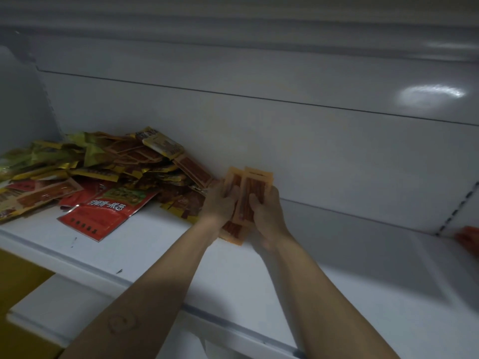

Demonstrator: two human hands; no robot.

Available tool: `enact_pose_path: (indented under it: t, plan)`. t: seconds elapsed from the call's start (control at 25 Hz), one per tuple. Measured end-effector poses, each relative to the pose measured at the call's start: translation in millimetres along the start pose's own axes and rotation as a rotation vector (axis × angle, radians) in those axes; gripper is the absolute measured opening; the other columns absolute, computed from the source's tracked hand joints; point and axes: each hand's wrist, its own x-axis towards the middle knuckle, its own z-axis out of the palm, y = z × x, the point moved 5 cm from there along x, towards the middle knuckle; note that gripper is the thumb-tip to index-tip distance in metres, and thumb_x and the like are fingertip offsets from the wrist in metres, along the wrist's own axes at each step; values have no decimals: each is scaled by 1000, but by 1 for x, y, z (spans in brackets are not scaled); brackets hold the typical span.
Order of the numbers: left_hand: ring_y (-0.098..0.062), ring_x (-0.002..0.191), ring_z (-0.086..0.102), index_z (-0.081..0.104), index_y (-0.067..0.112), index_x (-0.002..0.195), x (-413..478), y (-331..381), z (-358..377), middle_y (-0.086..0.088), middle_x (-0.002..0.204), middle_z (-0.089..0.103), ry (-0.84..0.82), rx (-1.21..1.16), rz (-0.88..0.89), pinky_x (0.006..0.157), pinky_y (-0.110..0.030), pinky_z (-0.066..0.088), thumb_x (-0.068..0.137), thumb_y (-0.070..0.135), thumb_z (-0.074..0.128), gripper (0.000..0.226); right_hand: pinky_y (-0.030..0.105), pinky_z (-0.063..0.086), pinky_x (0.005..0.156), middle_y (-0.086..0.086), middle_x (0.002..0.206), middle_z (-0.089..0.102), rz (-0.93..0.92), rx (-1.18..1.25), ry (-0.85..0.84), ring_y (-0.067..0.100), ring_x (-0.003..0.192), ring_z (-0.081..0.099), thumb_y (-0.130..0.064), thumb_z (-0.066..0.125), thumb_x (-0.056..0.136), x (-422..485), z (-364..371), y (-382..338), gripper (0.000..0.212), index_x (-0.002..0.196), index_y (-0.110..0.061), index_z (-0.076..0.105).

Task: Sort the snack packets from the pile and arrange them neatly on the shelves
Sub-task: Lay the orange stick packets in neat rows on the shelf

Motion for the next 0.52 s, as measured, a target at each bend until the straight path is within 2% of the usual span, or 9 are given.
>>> enact_pose_path:
  t: [0.12, 0.2, 0.28, 0.36, 0.44, 0.52]
  plan:
    - [-14, 118, 60, 53, 27, 128, -10, 7, -1, -4, 126, 63, -194, -117, 64, 101, -44, 49, 97, 46, 49, 37, 32, 56, 86, -1, 109, 69, -133, 12, -25, 13, 101, 66, 2, 65, 87, -3, 6, -19, 38, 118, -19, 56]
    - [-15, 125, 56, 44, 27, 133, -14, 10, -11, -5, 132, 58, -296, -173, 94, 102, -43, 48, 90, 44, 62, 50, 27, 56, 80, -3, 106, 71, -177, 23, -72, 11, 99, 68, 7, 64, 82, -5, 17, -27, 46, 118, -21, 61]
    - [-24, 122, 59, 42, 21, 130, -13, 9, -27, -12, 127, 59, -302, -197, 146, 99, -49, 50, 81, 25, 75, 60, 30, 55, 81, 0, 109, 71, -171, 70, -157, 15, 102, 67, 12, 55, 74, -9, 31, -34, 59, 123, -20, 61]
    - [-27, 118, 61, 42, 20, 129, -16, 5, -40, -13, 123, 61, -295, -208, 154, 94, -49, 53, 77, 3, 75, 64, 31, 54, 83, 3, 113, 66, -102, 184, -241, 18, 104, 65, 7, 50, 64, -7, 40, -34, 73, 130, -23, 55]
    - [-22, 113, 63, 42, 17, 129, -23, -3, -43, -8, 118, 63, -272, -143, 159, 92, -43, 55, 74, -3, 76, 68, 28, 52, 81, 6, 114, 62, -25, 268, -330, 19, 103, 62, 6, 49, 64, -5, 45, -34, 75, 133, -21, 51]
    - [-11, 110, 64, 40, 16, 132, -26, -11, -42, -1, 116, 63, -223, -26, 163, 92, -32, 54, 75, -1, 79, 71, 27, 49, 85, 10, 118, 61, 4, 282, -370, 22, 108, 61, 3, 52, 62, -1, 46, -34, 70, 128, -20, 55]
